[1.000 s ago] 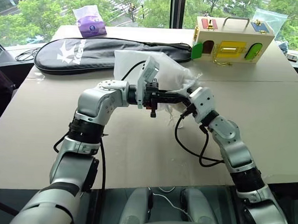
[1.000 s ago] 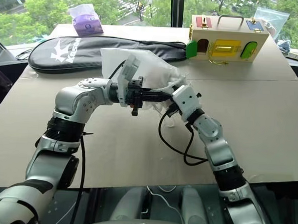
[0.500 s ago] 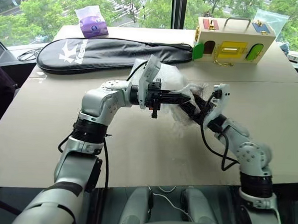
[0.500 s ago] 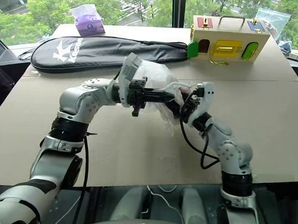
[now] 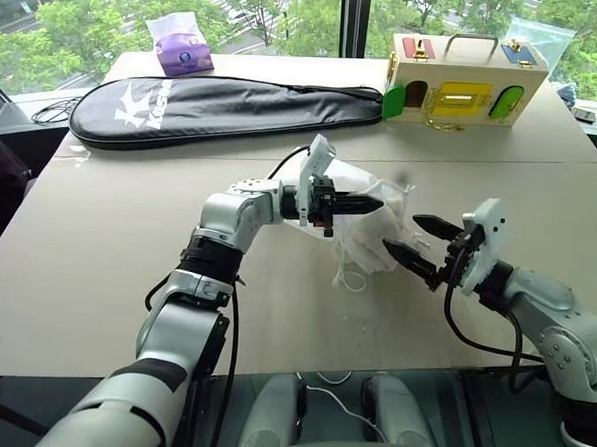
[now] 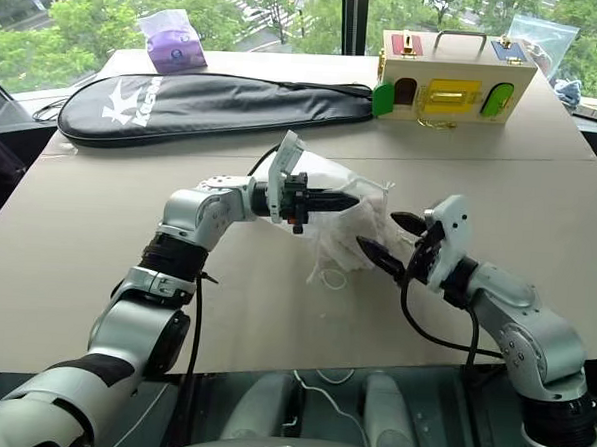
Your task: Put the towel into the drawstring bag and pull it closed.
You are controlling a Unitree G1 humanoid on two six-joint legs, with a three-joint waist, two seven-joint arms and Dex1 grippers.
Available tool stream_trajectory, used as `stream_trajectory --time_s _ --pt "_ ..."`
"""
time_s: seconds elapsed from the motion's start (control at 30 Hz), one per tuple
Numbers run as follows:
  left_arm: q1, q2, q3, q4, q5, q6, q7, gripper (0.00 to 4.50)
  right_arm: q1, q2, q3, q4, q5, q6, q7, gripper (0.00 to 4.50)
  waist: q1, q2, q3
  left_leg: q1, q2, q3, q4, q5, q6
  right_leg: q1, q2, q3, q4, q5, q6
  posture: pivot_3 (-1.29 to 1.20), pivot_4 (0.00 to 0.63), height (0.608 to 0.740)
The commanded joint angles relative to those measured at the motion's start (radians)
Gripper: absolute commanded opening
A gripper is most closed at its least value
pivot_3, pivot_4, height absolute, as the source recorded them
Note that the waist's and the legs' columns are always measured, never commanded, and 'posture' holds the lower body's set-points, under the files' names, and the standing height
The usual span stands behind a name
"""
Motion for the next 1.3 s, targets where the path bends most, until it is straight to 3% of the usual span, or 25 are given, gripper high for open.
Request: stream_trajectory --time_s 0.03,0.23,0.37,0.5,0.63,0.77,1.0,1.17,1.3 --pt "-0.026 -0.004 0.009 -0.008 0.008 -0.014 -0.015 0.00 -0.009 0.021 0.087 -0.041 -0.039 0.019 -0.011 4.47 -0.002 0.000 0.000 0.000 0.000 0.000 0.000 0.000 0.000 0.000 0.000 0.000 0.000 0.000 0.000 0.00 0.150 0.740" --pt "-0.030 0.000 0.013 -0.009 0.015 -0.007 -0.026 0.00 -0.090 0.092 0.190 0.067 -0.192 -0.029 -0.076 4.47 0.000 0.000 0.000 0.000 0.000 0.000 0.002 0.000 0.000 0.000 0.000 0.000 0.001 0.000 0.000 0.00 0.150 0.740" --pt "-0.027 0.009 0.006 -0.018 0.020 0.002 -0.033 0.00 -0.139 0.165 0.144 0.114 -0.209 -0.062 -0.110 3.29 0.003 0.000 0.000 0.000 0.000 0.000 0.002 0.000 0.000 0.000 0.000 0.000 0.001 0.000 0.000 0.00 0.150 0.740" --pt "-0.026 0.018 0.001 -0.033 0.017 0.018 -0.050 0.00 -0.144 0.162 0.140 0.110 -0.253 -0.099 -0.108 1.34 0.005 0.000 0.000 -0.001 0.000 -0.001 0.002 0.000 0.000 0.000 0.000 0.000 0.001 0.000 0.000 0.00 0.150 0.740" --pt "-0.036 0.041 -0.026 -0.027 0.045 -0.010 -0.098 0.00 -0.201 0.113 0.186 0.084 -0.385 -0.181 -0.106 0.06 0.007 0.000 0.000 -0.001 0.000 0.000 0.002 0.000 0.000 0.000 0.000 0.000 0.001 0.000 0.000 0.00 0.150 0.740" --pt "-0.081 0.081 -0.049 0.017 0.075 -0.055 -0.193 0.00 -0.284 0.050 0.281 0.089 -0.558 -0.317 -0.075 0.06 0.004 0.000 0.000 0.000 -0.001 0.000 0.002 0.000 0.000 0.000 0.000 0.000 0.001 0.000 0.000 0.00 0.150 0.740" --pt "-0.135 0.137 -0.067 0.039 0.087 -0.086 -0.369 0.00 -0.345 0.066 0.432 0.191 -0.753 -0.518 -0.027 0.06 -0.002 0.000 0.000 -0.001 0.000 0.000 0.002 0.000 0.000 0.000 0.001 0.000 0.000 0.000 0.000 0.00 0.150 0.740" --pt "-0.161 0.137 -0.033 0.070 0.088 -0.107 -0.362 0.00 -0.320 0.059 0.441 0.228 -0.821 -0.630 -0.017 0.06 0.002 -0.001 0.001 -0.002 0.000 0.000 0.002 0.000 0.000 0.000 0.001 -0.001 -0.001 0.000 0.000 0.00 0.150 0.740" --pt "-0.154 0.127 -0.034 0.045 0.077 -0.097 -0.367 0.00 -0.312 0.136 0.347 0.242 -0.761 -0.608 -0.069 0.06 0.002 -0.001 0.001 -0.002 0.000 0.000 0.002 0.000 0.000 0.000 0.001 -0.001 0.000 0.000 0.000 0.00 0.150 0.740"
